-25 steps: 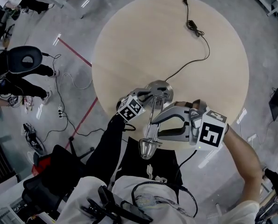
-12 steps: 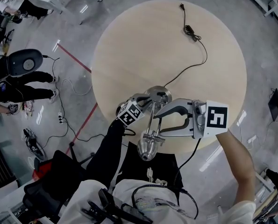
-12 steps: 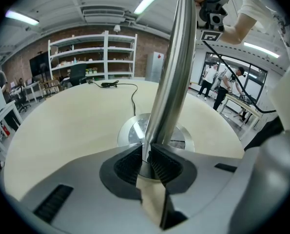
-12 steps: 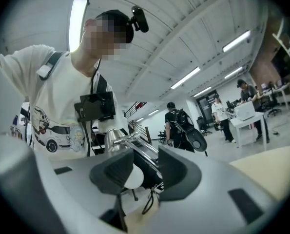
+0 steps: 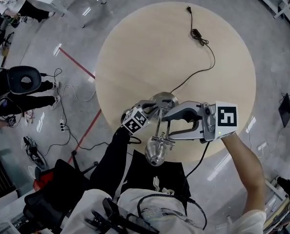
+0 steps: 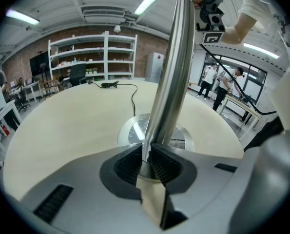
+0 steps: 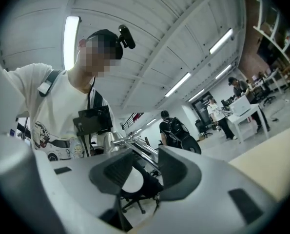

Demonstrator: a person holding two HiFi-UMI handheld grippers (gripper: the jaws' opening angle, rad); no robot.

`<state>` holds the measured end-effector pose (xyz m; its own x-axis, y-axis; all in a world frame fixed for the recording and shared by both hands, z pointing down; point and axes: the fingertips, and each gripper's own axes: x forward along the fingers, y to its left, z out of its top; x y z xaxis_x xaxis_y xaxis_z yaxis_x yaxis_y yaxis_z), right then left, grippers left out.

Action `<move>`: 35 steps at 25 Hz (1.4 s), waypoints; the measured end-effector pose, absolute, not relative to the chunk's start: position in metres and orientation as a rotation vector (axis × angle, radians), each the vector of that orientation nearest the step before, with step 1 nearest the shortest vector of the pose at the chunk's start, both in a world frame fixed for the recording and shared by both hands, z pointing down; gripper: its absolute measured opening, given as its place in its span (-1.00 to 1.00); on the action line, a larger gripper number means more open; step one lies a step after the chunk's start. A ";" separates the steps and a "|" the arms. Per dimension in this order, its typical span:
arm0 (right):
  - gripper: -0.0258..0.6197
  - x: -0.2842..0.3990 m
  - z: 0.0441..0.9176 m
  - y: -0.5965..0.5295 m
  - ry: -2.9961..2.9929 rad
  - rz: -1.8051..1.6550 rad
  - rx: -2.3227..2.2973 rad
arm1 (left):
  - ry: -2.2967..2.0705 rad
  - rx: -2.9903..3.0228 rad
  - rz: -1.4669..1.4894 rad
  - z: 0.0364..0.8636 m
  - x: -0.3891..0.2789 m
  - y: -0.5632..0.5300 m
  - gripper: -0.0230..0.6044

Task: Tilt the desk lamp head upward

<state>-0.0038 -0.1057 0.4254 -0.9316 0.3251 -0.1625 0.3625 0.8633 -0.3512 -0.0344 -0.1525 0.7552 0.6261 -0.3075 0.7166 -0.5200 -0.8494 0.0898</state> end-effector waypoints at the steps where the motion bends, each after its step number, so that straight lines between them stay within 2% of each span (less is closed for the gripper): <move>1: -0.45 -0.003 0.426 -0.107 2.928 -0.590 0.541 | -0.669 2.564 1.048 0.755 -0.034 -0.152 -0.73; 19: -0.45 0.004 0.432 -0.106 3.207 -0.366 0.436 | -0.648 2.555 1.056 0.758 -0.031 -0.158 -0.73; 22: -0.45 0.020 0.434 -0.125 3.234 -0.407 0.241 | -0.726 2.544 1.041 0.753 -0.040 -0.166 -0.73; 28: -0.46 0.072 0.434 -0.164 3.247 -0.410 -0.567 | -0.998 2.499 0.843 0.694 -0.087 -0.181 -0.73; 29: -0.51 0.079 0.427 -0.161 3.211 -0.407 -0.674 | -1.045 2.499 0.795 0.676 -0.094 -0.179 -0.73; 30: -0.66 0.085 0.419 -0.157 3.165 -0.411 -0.775 | -1.088 2.501 0.750 0.658 -0.101 -0.177 -0.75; 31: -0.80 0.090 0.412 -0.155 3.117 -0.410 -0.871 | -1.125 2.511 0.710 0.639 -0.106 -0.176 -0.91; 32: -0.87 0.094 0.404 -0.154 3.073 -0.398 -0.961 | -1.158 2.532 0.674 0.619 -0.109 -0.179 -0.92; 35: -0.91 0.103 0.385 -0.152 2.970 -0.341 -1.173 | -1.243 2.614 0.547 0.558 -0.112 -0.198 -0.92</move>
